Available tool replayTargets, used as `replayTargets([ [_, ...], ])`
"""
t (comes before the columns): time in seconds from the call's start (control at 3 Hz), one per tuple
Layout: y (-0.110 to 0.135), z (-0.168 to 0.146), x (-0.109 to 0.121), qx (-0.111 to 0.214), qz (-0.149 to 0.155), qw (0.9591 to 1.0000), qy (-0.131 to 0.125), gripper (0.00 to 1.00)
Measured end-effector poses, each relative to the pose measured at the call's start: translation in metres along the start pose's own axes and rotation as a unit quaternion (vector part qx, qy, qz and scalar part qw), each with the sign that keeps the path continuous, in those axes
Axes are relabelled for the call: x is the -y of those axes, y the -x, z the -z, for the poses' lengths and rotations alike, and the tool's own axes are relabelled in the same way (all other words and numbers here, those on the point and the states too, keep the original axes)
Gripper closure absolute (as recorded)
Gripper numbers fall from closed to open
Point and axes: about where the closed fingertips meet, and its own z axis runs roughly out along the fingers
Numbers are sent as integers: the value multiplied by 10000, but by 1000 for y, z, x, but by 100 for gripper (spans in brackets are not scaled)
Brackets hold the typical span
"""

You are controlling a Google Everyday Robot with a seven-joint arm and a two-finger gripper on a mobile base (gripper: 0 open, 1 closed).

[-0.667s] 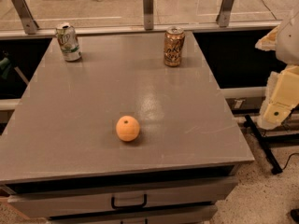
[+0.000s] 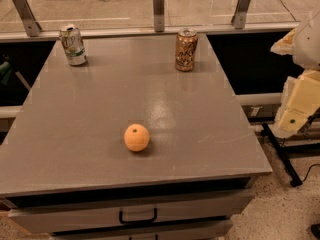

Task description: Move orange near orange can

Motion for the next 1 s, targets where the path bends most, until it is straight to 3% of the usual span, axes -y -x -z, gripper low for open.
replayTargets([
  [0.33,27,-21,-10,407,270,9987,168,0],
  [0.67,66,-48,-31,991,658,9919,448,0],
  [1.0,103,-69,-52,1536,898,9815,709,0],
])
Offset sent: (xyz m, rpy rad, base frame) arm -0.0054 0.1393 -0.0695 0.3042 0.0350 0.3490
